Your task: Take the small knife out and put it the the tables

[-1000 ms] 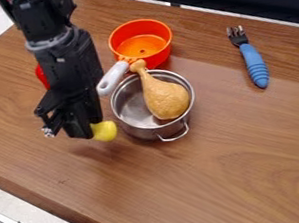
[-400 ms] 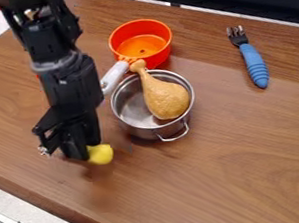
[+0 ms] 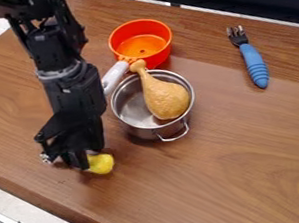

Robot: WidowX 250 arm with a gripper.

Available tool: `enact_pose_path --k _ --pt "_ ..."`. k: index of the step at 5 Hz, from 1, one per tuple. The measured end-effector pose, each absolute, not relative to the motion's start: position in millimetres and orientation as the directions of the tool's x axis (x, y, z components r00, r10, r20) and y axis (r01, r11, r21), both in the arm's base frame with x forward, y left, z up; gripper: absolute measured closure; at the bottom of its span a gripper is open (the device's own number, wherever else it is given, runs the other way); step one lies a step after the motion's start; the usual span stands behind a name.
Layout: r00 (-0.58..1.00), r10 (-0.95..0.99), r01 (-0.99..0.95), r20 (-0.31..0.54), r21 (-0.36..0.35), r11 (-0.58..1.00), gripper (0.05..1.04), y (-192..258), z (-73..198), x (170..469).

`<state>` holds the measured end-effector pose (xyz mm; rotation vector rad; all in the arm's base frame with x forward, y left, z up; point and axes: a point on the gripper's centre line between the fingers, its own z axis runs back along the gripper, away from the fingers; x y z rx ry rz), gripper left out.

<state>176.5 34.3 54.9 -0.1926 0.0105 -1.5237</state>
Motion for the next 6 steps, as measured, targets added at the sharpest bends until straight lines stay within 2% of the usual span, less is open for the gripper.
enact_pose_path --k 1,2,4,6 --pt "0.051 -0.991 0.988 0.125 -0.150 0.031 0.184 33 58 175" --pt "0.081 -0.978 0.987 0.193 -0.150 0.052 0.082 39 74 182" --pt "0.184 -0.948 0.974 0.260 -0.179 0.140 0.083 47 104 208" --pt "0.406 -0.858 0.913 0.314 -0.113 0.391 0.084 34 115 262"
